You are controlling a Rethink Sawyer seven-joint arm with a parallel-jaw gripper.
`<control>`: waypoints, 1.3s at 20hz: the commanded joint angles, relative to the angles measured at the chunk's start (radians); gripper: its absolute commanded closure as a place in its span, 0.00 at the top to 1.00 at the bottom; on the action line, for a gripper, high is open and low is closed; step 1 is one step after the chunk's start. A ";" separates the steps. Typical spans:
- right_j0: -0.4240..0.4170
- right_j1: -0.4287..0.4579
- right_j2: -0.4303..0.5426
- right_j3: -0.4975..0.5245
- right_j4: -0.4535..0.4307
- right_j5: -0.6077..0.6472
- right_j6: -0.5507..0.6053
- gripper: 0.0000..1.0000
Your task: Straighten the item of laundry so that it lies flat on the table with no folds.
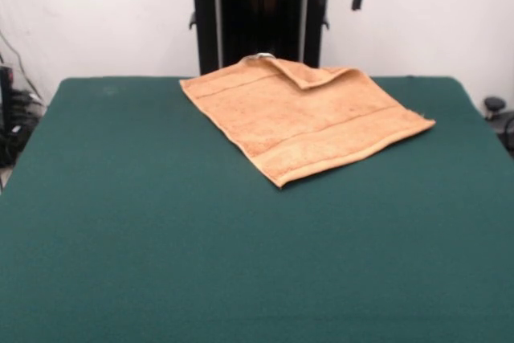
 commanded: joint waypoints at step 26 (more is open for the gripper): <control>-0.152 0.603 0.197 -0.233 -0.054 -0.566 0.181 1.00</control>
